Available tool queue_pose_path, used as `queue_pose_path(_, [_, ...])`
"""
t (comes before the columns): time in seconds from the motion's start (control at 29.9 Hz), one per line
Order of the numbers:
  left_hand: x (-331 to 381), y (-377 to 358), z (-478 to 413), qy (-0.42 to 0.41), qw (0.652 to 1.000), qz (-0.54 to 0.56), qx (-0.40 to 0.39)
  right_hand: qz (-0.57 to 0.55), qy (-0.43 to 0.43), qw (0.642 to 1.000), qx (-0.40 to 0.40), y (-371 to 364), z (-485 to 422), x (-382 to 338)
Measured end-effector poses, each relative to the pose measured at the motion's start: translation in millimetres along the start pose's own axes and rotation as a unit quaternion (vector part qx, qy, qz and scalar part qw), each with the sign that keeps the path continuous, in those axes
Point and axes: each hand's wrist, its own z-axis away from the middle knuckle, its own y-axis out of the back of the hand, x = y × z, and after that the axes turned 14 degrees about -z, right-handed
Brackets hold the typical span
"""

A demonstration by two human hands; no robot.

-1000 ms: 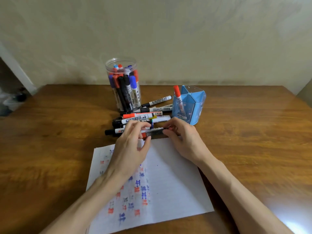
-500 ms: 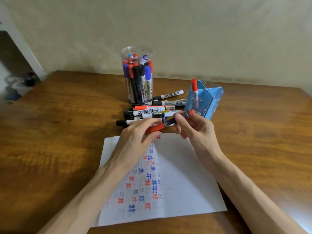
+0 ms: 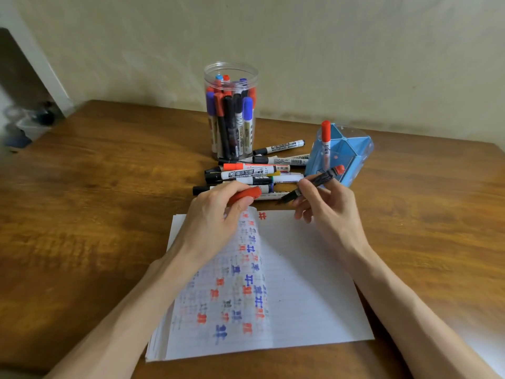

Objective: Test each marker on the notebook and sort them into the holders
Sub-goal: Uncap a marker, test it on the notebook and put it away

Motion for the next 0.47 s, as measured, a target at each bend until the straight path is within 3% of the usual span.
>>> queue_pose_path(0.27, [-3.0,0.9,0.1,-0.006,1.0,-0.015,0.013,0.043,-0.005,0.999,-0.016,-10.2,3.1,2.7])
queue_pose_path(0.47, [-4.6,-0.9,0.8,-0.019,1.0,-0.014,-0.002,-0.042,-0.055,0.998,-0.011,-9.6,4.5,-0.5])
